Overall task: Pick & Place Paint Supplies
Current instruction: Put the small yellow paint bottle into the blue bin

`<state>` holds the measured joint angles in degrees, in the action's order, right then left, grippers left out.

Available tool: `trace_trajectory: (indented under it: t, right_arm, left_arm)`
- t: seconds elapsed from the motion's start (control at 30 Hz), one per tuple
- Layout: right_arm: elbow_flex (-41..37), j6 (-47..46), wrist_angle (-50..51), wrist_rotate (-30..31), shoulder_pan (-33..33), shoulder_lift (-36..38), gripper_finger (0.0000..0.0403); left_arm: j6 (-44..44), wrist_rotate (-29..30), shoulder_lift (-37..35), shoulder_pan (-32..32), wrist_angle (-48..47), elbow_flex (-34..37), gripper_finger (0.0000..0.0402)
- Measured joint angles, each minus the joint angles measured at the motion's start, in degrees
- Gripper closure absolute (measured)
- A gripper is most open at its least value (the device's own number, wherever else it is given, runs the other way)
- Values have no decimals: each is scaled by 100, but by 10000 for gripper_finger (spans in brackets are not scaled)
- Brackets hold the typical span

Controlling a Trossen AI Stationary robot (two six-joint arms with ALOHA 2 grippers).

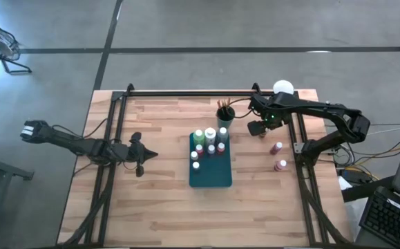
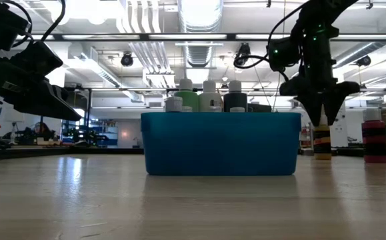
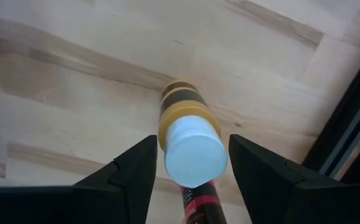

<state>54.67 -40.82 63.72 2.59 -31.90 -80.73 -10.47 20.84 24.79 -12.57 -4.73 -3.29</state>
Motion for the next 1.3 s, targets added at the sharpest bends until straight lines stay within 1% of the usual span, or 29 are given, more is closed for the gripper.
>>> trace_trajectory:
  t: [0.3,0.73,0.9,1.2,1.3]
  right_arm:
    - [-25,0,-160,0,0,-2,213]
    - [-19,42,-126,-96,-4,0,269]
    - [-14,77,-96,-109,0,0,283]
    - [-11,126,-60,-143,3,0,285]
    - [46,223,32,-177,101,-7,287]
  left_arm:
    - [0,0,1,1,0,0,394]
    - [0,0,1,0,0,0,394]
    - [-1,0,-2,1,0,0,394]
    - [1,0,1,-1,0,0,394]
    - [-1,1,1,0,0,0,394]
